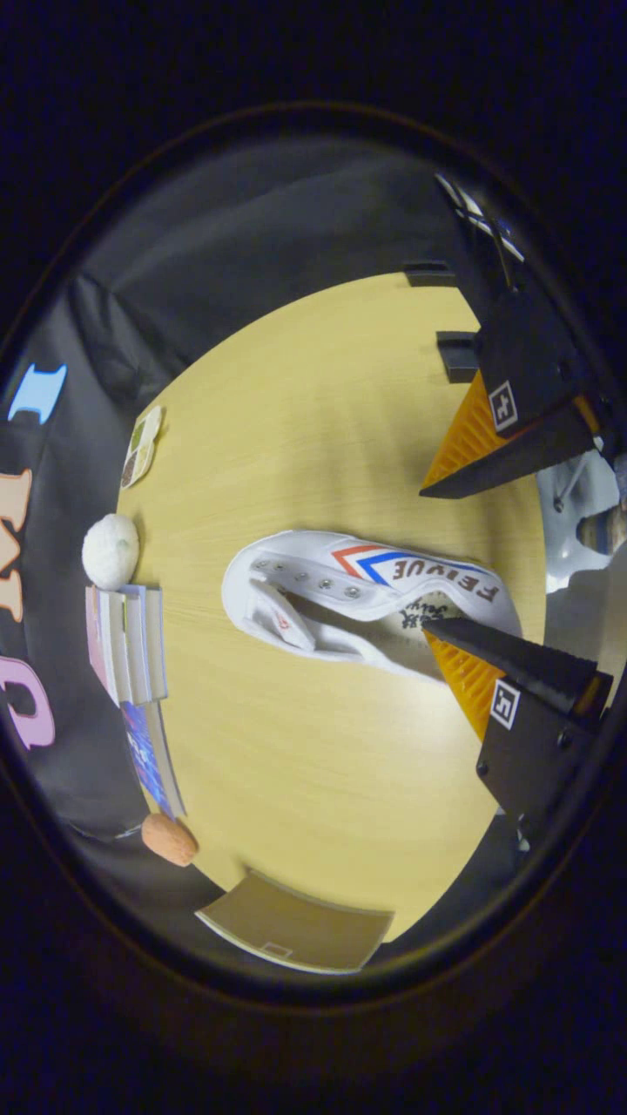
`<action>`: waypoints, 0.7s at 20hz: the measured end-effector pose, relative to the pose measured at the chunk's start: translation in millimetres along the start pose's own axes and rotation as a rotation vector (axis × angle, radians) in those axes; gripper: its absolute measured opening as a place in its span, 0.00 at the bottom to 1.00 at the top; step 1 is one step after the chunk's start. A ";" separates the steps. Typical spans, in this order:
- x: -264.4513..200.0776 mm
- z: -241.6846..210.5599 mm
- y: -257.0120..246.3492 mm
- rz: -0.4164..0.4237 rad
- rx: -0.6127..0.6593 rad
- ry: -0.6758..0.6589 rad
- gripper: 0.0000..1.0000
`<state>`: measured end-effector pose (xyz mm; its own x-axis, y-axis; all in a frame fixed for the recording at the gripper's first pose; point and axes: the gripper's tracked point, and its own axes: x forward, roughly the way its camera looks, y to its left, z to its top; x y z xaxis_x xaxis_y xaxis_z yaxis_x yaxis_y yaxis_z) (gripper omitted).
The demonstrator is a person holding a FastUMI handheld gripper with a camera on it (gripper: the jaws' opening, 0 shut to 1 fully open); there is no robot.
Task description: Open the storage box then place both shoes into the box .Put the left shoe in first, then the right shoe, with the right side of both shoes facing outward in a uniform manner.
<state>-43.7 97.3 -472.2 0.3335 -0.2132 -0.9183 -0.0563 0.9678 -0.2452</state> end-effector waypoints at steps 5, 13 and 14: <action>27.3 36.2 -16.7 -0.110 -0.065 -0.126 0.68; 59.3 49.1 -3.5 0.045 0.069 -0.115 0.15; 59.1 48.3 -3.7 0.059 0.077 -0.113 0.08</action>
<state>21.7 87.5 -510.6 0.4359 -0.1430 -0.8886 -0.0086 0.9866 -0.1630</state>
